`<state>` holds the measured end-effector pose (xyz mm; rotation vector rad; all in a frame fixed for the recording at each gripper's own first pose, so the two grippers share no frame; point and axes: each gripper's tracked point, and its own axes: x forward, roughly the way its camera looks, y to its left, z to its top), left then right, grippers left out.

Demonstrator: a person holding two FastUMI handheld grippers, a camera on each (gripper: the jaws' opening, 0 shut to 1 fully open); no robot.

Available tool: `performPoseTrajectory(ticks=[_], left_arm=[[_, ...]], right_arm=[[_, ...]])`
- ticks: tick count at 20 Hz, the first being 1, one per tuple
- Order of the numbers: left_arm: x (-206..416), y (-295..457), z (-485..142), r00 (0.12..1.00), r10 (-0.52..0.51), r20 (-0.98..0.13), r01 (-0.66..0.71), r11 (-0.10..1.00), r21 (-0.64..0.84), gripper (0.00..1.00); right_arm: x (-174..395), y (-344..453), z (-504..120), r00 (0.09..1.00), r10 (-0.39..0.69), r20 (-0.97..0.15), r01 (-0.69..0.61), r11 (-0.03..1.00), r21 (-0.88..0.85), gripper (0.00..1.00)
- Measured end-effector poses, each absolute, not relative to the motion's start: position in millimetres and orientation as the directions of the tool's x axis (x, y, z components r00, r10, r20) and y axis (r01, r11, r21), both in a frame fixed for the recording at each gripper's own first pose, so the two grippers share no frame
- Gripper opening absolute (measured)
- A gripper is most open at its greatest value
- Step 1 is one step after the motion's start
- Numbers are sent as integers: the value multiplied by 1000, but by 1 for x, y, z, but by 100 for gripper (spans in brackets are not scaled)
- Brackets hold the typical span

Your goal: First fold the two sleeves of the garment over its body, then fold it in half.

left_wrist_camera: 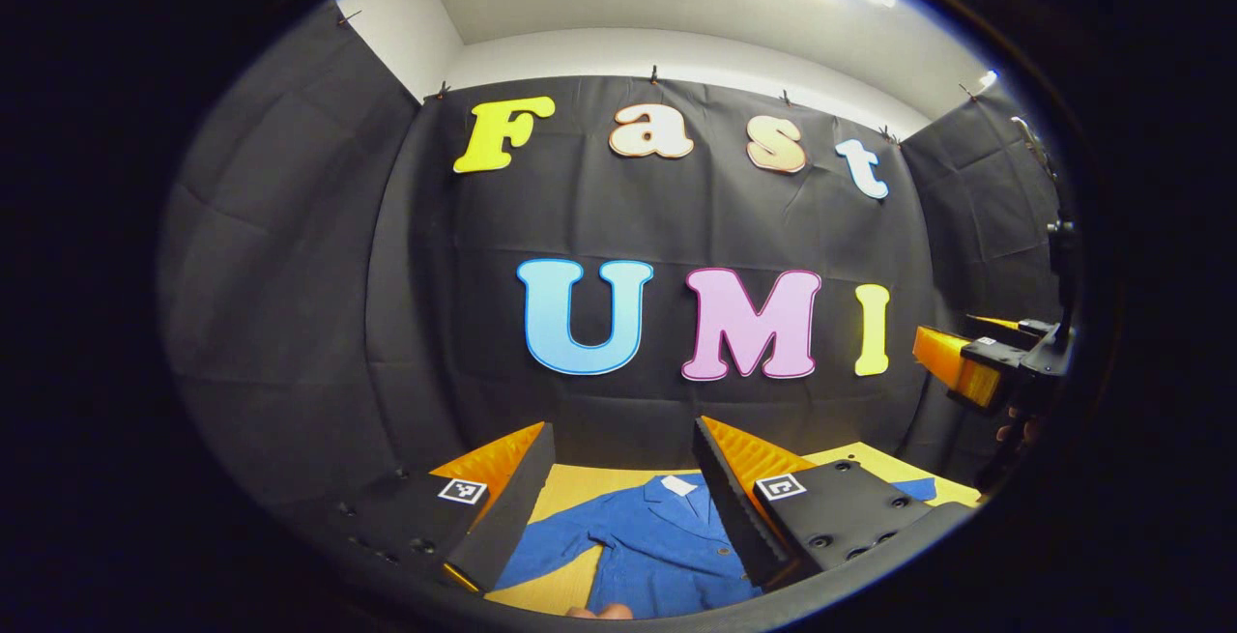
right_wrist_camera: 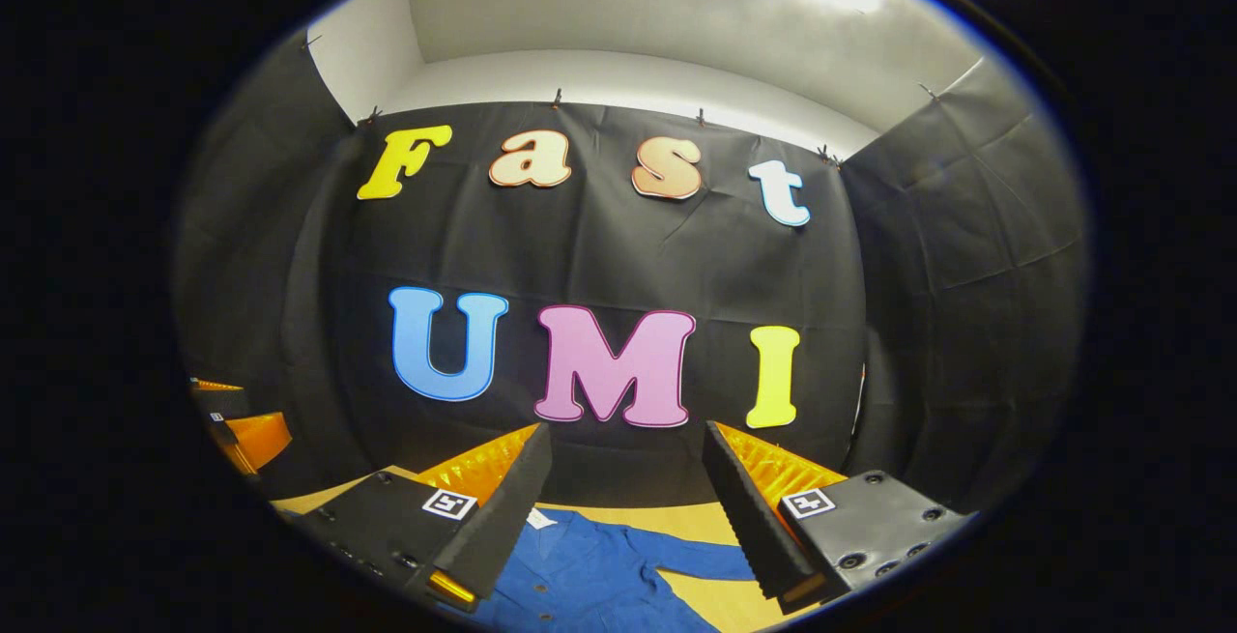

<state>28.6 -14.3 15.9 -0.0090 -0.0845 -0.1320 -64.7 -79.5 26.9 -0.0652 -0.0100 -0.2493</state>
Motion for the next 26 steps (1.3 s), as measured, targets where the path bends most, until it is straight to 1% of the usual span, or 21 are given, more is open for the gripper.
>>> performPoseTrajectory(ticks=[2,3,4,5,6,8,13,16,18,21,22,24,25,26], left_arm=[[35,-13,12,990,-120,81,121,993,-8,83],[38,-12,11,992,-106,74,107,994,-11,82],[40,-12,9,992,-99,73,100,995,-17,82],[40,-15,10,992,-102,73,104,994,-24,84],[40,-18,10,992,-106,71,108,994,-25,83],[42,-22,10,992,-108,70,108,994,-4,83],[53,-41,13,988,-144,63,143,989,24,83],[60,-51,12,985,-159,59,158,987,30,83],[66,-59,7,985,-167,46,165,986,35,83],[77,-72,3,984,-173,28,172,984,44,83],[80,-75,3,985,-171,30,170,984,48,83],[91,-81,-1,987,-157,21,156,987,50,82],[96,-84,-4,989,-149,8,148,988,46,83],[100,-89,-9,990,-141,-6,141,989,39,83]], right_arm=[[-68,-86,22,968,-250,9,250,965,-74,99],[-68,-90,18,968,-253,-2,252,965,-73,99],[-69,-96,14,966,-259,-9,258,964,-67,99],[-69,-101,10,963,-268,-18,267,962,-59,99],[-68,-106,6,961,-277,-27,275,960,-49,99],[-64,-110,-2,957,-287,-36,285,957,-48,99],[-46,-111,-15,962,-270,-48,268,963,-39,99],[-32,-123,-32,955,-289,-63,288,957,-19,99],[-18,-137,-64,943,-311,-116,310,950,-27,98],[-10,-163,-119,912,-331,-241,339,941,-8,99],[-9,-177,-130,905,-345,-248,353,936,-13,99],[-10,-218,-152,873,-409,-266,411,910,-51,99],[-13,-240,-167,847,-440,-299,443,894,-63,99],[-17,-265,-184,814,-470,-342,479,876,-64,99]])
